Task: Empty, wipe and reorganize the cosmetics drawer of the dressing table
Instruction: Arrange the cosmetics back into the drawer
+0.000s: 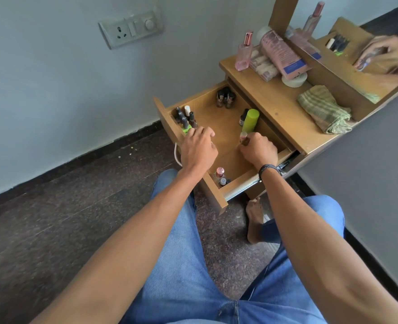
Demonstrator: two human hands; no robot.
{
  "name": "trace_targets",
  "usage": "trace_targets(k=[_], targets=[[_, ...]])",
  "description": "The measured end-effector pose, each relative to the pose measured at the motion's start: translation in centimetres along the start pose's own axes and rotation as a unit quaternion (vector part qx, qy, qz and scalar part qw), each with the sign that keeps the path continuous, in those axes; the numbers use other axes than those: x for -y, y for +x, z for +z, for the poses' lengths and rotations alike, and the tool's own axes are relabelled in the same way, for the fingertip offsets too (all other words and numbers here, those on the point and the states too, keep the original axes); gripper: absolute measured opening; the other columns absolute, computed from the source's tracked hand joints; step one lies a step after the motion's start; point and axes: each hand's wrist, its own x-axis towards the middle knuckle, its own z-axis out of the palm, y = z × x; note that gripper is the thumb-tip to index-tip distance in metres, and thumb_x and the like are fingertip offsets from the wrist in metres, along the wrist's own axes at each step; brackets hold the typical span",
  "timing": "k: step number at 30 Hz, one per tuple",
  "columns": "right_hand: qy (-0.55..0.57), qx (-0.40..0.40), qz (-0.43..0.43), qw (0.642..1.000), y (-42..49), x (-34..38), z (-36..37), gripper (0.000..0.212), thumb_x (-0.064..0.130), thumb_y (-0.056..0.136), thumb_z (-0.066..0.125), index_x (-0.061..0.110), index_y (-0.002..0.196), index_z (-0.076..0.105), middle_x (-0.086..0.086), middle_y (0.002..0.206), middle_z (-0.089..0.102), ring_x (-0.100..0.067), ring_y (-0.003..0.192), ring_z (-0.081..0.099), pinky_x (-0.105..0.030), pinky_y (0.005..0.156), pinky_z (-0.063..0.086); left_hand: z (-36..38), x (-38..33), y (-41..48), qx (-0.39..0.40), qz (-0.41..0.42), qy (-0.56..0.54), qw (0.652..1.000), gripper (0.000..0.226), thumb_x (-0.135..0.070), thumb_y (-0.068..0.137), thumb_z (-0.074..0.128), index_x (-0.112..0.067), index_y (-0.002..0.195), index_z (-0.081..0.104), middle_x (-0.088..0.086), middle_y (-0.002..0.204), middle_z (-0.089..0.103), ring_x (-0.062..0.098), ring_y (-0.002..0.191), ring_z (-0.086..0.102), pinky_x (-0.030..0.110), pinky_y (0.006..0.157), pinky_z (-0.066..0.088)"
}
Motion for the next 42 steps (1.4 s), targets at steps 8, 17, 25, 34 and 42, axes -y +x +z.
trace_targets(k=[8, 17, 25, 34, 42], targets=[[-0.006, 0.077, -0.085, 0.993, -1.3, 0.7, -0.9, 0.01, 0.041, 0.087, 0.073, 0.037, 0.092, 0.065, -0.001, 0.099, 0.067, -0.03, 0.089, 0.066, -0.04, 0.078, 0.056, 0.0, 0.1, 0.1, -0.006, -0.016, -0.026, 1.0, 0.031, -0.004, 0.091, 0.055, -0.021, 0.113, 0.067, -0.004, 0.114, 0.066, 0.016, 0.104, 0.053, 0.029, 0.08, 0.045], [0.003, 0.145, -0.17, 0.975, -1.2, 2.0, -0.5, 0.01, 0.031, 0.084, 0.079, 0.035, 0.093, 0.077, 0.008, 0.091, 0.067, -0.019, 0.084, 0.061, -0.031, 0.074, 0.047, -3.6, 3.3, -1.2, -0.177, -0.189, -0.442, 0.859, 0.036, 0.01, 0.089, 0.05, -0.013, 0.11, 0.067, 0.003, 0.12, 0.06, -0.005, 0.106, 0.057, 0.014, 0.092, 0.045], [0.041, 0.165, -0.238, 0.956, -0.1, 4.8, 1.9, 0.005, 0.031, 0.085, 0.081, 0.027, 0.085, 0.077, 0.004, 0.091, 0.069, -0.023, 0.086, 0.064, -0.029, 0.069, 0.043, -4.0, 5.9, -0.1, -0.014, -0.099, -0.249, 0.963, 0.036, -0.005, 0.089, 0.064, -0.019, 0.123, 0.068, -0.006, 0.127, 0.062, 0.017, 0.126, 0.04, 0.022, 0.106, 0.03], [0.044, 0.159, -0.266, 0.95, 0.2, 4.8, 2.8, 0.012, 0.025, 0.088, 0.078, 0.019, 0.098, 0.079, 0.0, 0.102, 0.069, -0.024, 0.091, 0.062, -0.039, 0.081, 0.053, -3.1, 5.8, -0.4, 0.024, -0.05, -0.204, 0.977, 0.034, -0.006, 0.093, 0.059, -0.014, 0.125, 0.068, 0.0, 0.128, 0.063, 0.019, 0.135, 0.034, 0.02, 0.109, 0.023], [0.078, 0.154, -0.279, 0.945, -0.3, 4.6, 2.8, 0.019, 0.013, 0.09, 0.07, 0.024, 0.102, 0.081, 0.005, 0.094, 0.075, -0.019, 0.089, 0.066, -0.032, 0.077, 0.054, -3.7, 5.7, -0.2, 0.064, -0.043, -0.183, 0.98, 0.034, -0.009, 0.097, 0.056, -0.015, 0.129, 0.066, 0.0, 0.134, 0.061, 0.017, 0.14, 0.029, 0.024, 0.113, 0.022]])
